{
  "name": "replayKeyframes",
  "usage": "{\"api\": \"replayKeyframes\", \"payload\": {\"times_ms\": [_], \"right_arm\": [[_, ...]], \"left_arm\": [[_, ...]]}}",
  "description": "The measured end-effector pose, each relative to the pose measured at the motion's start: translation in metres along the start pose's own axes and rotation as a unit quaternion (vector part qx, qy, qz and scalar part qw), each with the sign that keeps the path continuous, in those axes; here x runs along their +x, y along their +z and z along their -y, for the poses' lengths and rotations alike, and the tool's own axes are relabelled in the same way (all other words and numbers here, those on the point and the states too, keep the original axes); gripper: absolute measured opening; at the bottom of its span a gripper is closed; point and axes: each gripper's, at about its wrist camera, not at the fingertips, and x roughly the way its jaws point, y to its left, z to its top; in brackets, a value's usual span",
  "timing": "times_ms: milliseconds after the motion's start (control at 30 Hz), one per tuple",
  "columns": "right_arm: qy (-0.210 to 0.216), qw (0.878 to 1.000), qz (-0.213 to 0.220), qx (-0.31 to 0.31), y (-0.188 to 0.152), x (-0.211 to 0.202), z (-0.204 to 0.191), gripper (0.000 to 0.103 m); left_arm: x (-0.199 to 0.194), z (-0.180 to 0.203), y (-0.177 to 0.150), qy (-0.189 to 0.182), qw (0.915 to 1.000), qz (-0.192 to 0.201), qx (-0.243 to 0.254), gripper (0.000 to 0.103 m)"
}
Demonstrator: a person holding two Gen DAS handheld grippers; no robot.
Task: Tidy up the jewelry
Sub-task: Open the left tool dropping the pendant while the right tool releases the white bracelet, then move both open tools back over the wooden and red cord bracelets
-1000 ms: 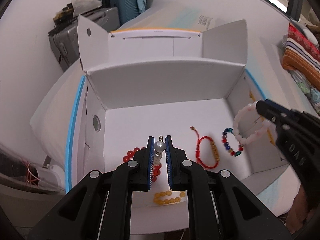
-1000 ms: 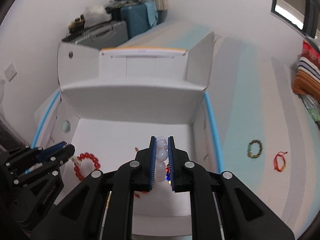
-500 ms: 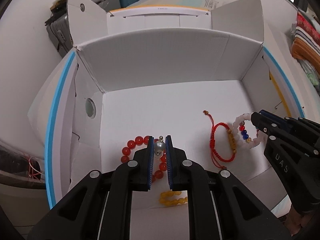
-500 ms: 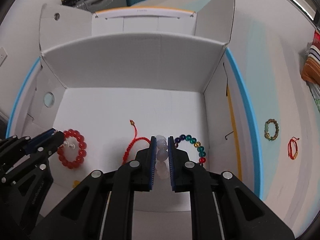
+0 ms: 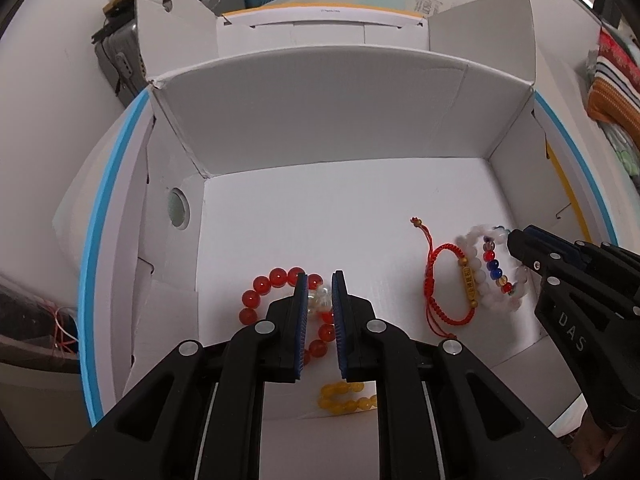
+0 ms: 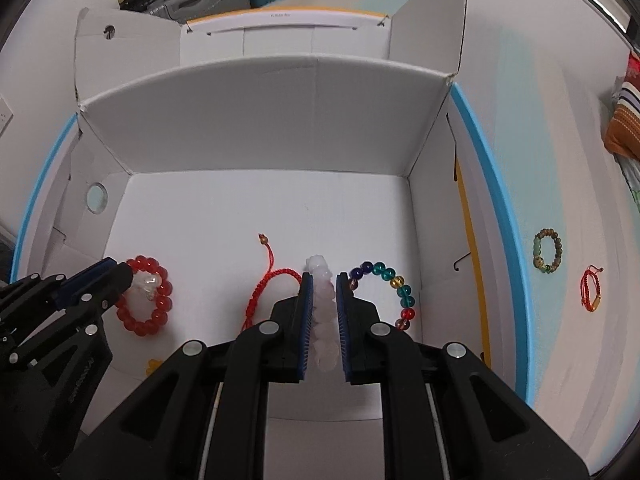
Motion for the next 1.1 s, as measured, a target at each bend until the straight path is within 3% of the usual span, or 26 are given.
{"api": "replayKeyframes", "payload": {"times_ms": [67, 133, 233, 400, 433, 500, 900, 1100], "right_arm": [[0.006, 1.000, 0.005, 0.001, -0.001, -0.005, 0.000, 0.015], [0.009, 1.000, 0.016, 0.002, 0.000, -0.013, 0.002, 0.036], [0.009, 0.999, 0.039, 0.006, 0.002, -0.029, 0.007, 0.047], [0.004, 0.997, 0.069, 0.020, 0.004, -0.054, 0.019, 0.069], [0.001, 0.997, 0.077, 0.024, 0.005, -0.060, 0.024, 0.069], [-0.002, 0.996, 0.085, 0.027, 0.005, -0.067, 0.031, 0.074], [-0.036, 0.988, 0.132, 0.071, -0.002, -0.104, 0.094, 0.094], [-0.048, 0.984, 0.140, 0.099, -0.009, -0.111, 0.136, 0.095]], "left_arm": [[-0.004, -0.002, 0.000, 0.000, 1.0000, 0.003, -0.004, 0.015], [-0.010, -0.003, -0.001, 0.000, 0.9999, 0.012, -0.010, 0.030], [-0.022, -0.004, 0.000, 0.000, 0.9995, 0.028, -0.016, 0.045], [-0.035, 0.002, 0.002, -0.001, 0.9989, 0.042, -0.018, 0.056], [-0.037, 0.004, 0.002, -0.002, 0.9988, 0.045, -0.018, 0.057], [-0.041, 0.010, 0.003, 0.003, 0.9985, 0.052, -0.014, 0.070], [-0.064, 0.062, 0.012, -0.012, 0.9963, 0.084, 0.012, 0.096], [-0.067, 0.097, 0.019, -0.020, 0.9953, 0.090, 0.030, 0.097]]}}
